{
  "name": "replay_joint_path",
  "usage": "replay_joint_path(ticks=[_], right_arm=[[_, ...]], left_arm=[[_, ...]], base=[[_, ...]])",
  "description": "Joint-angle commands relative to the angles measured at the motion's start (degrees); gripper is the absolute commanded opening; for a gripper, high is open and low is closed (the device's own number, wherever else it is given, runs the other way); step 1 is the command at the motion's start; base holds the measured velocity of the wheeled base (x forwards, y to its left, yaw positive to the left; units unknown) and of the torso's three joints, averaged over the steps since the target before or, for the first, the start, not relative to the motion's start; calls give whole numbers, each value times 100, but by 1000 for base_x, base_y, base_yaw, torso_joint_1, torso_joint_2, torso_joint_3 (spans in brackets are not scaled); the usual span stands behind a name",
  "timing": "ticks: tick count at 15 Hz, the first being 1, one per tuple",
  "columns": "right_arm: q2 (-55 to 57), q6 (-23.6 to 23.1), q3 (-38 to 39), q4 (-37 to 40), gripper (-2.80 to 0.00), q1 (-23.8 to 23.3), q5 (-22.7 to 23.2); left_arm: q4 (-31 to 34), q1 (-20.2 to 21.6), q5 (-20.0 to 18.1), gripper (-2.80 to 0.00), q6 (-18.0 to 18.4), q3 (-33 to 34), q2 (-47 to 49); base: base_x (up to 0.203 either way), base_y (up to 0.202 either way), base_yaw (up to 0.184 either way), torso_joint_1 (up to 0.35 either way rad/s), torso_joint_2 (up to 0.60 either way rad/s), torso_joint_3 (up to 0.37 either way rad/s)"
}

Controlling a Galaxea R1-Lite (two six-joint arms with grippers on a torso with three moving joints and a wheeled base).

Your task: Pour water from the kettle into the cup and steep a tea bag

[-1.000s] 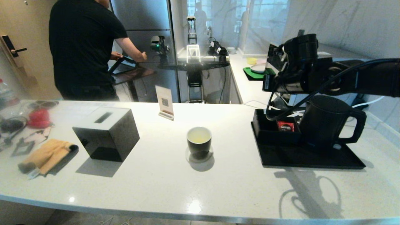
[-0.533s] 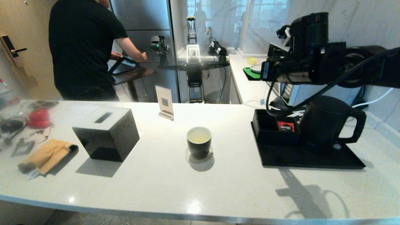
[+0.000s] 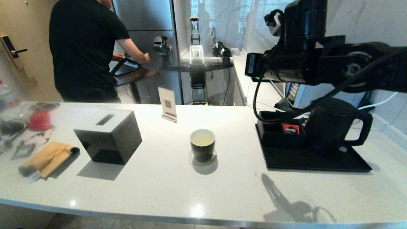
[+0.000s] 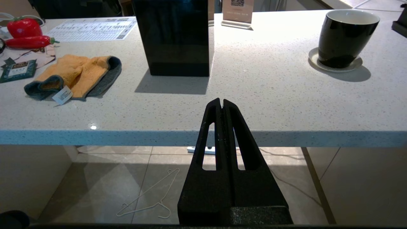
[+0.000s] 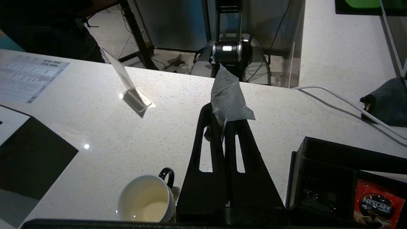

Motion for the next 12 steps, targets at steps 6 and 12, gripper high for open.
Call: replay_joint_path(ticks=[6, 12], right_arm=[[-7, -240, -6, -305, -280, 232, 15], [-26, -267, -58, -322, -280, 550, 4]], left_arm=[[-1, 1, 0, -280, 3, 1, -2], [-1, 1, 0, -280, 3, 1, -2]], base=[[0, 0, 0, 0, 0, 0], [0, 0, 0, 0, 0, 0]])
